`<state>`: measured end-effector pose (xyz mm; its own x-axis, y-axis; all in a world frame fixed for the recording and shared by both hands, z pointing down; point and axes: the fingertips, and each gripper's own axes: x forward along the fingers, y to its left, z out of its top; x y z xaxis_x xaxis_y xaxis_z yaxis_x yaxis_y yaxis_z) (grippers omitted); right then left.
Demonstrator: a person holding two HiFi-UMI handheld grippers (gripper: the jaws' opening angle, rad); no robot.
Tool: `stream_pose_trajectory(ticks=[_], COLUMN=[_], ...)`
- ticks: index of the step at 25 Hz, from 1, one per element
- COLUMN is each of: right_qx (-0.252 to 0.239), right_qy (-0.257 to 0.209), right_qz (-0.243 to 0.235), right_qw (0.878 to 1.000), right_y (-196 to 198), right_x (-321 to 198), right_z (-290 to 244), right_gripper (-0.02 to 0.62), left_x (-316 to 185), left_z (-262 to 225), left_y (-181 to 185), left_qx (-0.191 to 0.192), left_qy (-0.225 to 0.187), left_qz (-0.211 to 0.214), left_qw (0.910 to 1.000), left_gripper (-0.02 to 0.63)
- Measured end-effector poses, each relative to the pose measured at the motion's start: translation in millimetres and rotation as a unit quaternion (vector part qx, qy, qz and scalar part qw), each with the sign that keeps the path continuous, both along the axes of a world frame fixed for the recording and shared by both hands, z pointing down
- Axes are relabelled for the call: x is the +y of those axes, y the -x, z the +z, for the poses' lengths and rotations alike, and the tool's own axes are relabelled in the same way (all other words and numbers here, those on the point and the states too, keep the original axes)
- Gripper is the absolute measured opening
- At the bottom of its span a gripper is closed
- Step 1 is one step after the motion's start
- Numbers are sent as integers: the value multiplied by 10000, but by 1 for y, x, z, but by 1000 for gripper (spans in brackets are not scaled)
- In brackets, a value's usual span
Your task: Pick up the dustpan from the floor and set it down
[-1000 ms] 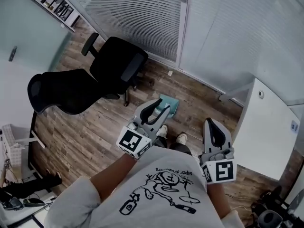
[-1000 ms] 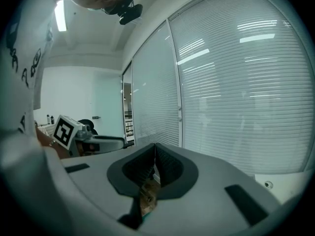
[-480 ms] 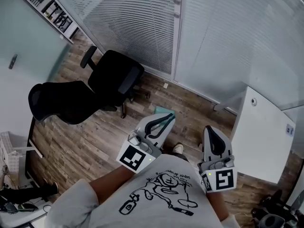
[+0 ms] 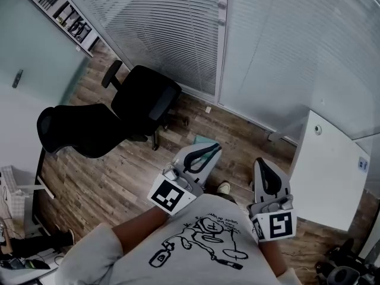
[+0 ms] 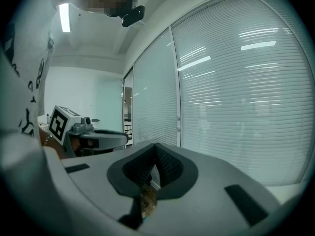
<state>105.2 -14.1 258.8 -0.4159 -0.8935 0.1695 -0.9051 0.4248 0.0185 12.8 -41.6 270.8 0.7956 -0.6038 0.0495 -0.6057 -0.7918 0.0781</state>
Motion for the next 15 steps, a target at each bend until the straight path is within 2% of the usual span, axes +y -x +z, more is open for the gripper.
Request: stream_pose_trajectory(ticks=[15], right_qx=[-4], right_qy=[-35], right_qz=[-58], right_qw=[10000], right_y=[-1], right_x=[-12], right_z=[1], right_gripper=[3], left_x=[-8], left_z=[2], left_y=[-8], left_qx=[1], left_qy=[23], left_qz=[128], left_qw=[9999], left_gripper=[21])
